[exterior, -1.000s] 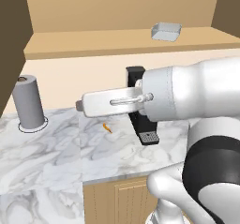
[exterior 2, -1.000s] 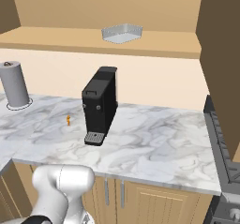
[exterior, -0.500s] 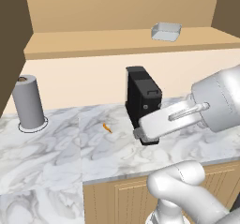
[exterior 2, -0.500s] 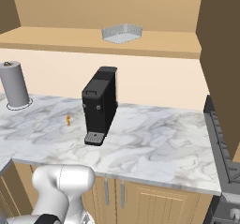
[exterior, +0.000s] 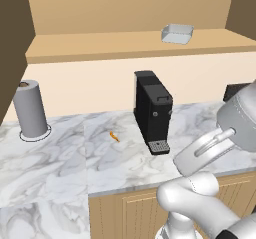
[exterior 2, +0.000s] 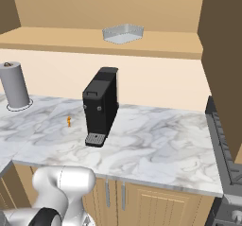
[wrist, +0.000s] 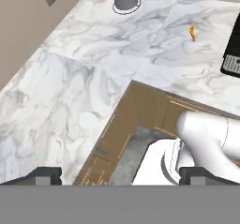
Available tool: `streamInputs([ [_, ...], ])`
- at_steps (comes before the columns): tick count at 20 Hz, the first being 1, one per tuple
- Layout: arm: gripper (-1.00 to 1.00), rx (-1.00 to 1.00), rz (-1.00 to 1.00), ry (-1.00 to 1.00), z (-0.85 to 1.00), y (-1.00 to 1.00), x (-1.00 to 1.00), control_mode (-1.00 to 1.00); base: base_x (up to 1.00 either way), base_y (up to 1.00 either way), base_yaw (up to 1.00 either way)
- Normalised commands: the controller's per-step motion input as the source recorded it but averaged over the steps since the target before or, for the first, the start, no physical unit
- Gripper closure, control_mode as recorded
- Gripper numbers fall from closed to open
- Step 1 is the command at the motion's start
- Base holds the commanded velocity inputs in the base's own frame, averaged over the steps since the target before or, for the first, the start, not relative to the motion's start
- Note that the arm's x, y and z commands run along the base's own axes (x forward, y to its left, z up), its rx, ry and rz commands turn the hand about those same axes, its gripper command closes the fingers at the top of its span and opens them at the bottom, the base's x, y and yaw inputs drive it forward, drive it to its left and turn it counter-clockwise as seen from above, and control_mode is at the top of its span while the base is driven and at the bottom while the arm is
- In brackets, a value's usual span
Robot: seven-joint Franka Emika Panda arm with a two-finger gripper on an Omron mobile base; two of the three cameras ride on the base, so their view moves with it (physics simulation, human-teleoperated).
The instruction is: Retrieve the tupperware from the cabinet, then place the raw meat into the tupperware to avoid contamination.
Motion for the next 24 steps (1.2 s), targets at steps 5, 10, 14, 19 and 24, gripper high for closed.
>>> streamInputs([
  [5,-1.0,-0.25,-0.14,-0.04,-0.21,-0.41,0.07,-1.0,0.0,0.0,0.0],
  [10,-1.0,-0.19,-0.16,-0.12,-0.05,-0.36,0.21,-1.0,0.0,0.0,0.0],
  [14,-1.0,-0.13,-0.19,-0.06,0.02,-0.37,0.29,-1.0,0.0,0.0,0.0],
  [19,-1.0,-0.09,-0.23,-0.03,0.13,-0.3,0.36,-1.0,0.0,0.0,0.0],
  [24,-1.0,-0.05,-0.25,-0.02,0.18,-0.33,0.33,-1.0,0.0,0.0,0.0],
])
